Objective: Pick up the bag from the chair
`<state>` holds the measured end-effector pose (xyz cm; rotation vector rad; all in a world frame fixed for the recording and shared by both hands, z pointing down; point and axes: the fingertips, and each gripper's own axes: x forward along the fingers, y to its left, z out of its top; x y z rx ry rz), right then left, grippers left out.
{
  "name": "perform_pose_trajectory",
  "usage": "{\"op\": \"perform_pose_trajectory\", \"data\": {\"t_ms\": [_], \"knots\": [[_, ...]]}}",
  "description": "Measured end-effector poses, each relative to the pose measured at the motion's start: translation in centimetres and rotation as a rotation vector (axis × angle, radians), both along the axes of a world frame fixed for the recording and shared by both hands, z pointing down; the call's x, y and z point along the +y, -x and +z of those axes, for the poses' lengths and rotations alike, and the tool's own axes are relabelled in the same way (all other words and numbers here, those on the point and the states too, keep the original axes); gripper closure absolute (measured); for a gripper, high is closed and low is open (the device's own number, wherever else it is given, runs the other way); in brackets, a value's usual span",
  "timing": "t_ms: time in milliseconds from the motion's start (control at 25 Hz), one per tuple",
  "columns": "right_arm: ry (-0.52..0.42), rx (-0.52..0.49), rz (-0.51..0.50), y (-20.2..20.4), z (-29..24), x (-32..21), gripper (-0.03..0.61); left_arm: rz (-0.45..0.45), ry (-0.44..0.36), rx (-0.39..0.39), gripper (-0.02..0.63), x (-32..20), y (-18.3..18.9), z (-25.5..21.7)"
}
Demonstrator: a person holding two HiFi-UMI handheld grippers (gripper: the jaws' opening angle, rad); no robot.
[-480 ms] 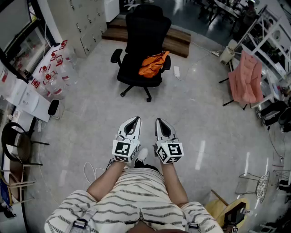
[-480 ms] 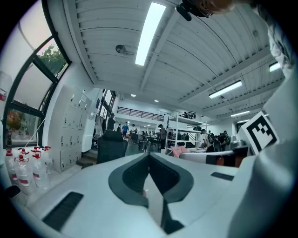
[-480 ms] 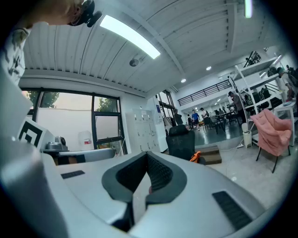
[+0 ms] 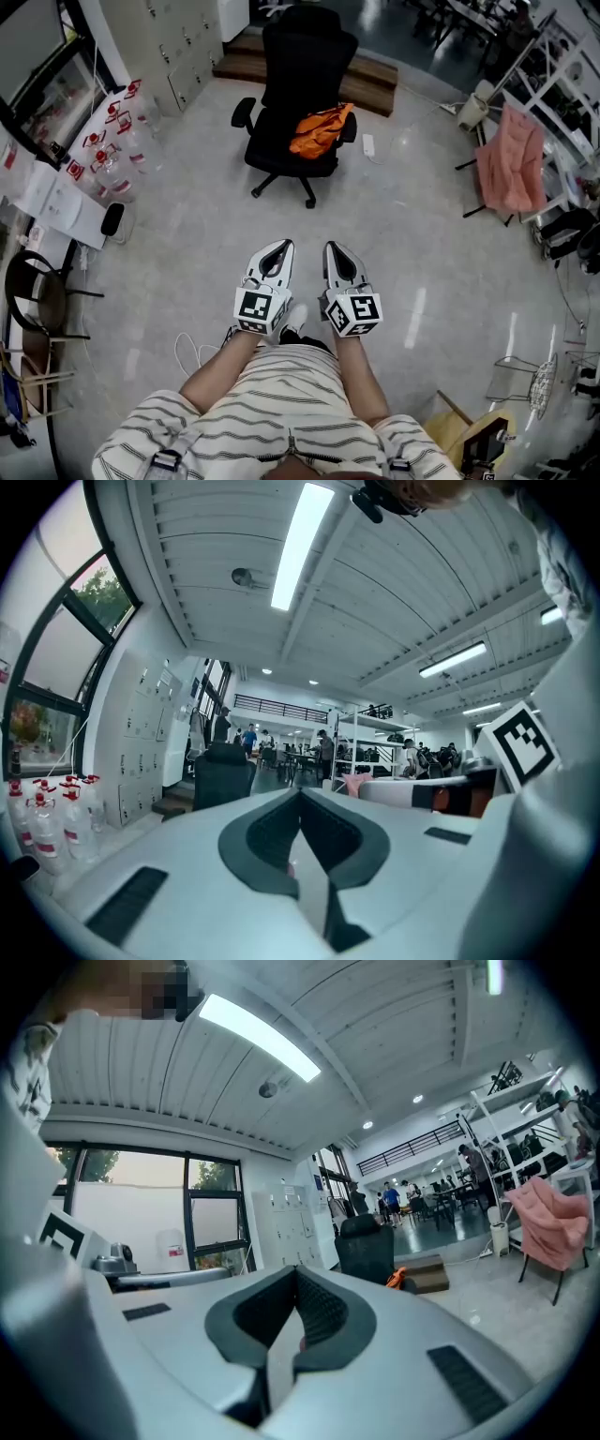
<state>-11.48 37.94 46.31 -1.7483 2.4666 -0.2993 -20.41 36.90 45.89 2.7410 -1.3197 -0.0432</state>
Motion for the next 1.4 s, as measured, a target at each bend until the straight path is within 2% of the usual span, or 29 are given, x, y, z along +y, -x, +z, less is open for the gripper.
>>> {"op": "perform_pose_trajectory", "data": {"t_ms": [480,960,1400], "knots": [[0.001,-0.034,0.018,-2.7,0.2,-3.2,0.561,0.017,0.013,-0.011,0.591,-3.1,-2.4,0.8],[-0.038,-0.027,0.015,-7.0,-0.5,-9.9,0.561,0.005,-0.001,-0.026,0.591,-9.2,-6.7,0.6],[-0.045,-0.037,0.005,-8.6,-0.4,-13.2,0.561,-0.016,0.005,-0.048,0.591,-11.3,-8.0,0.9]]}}
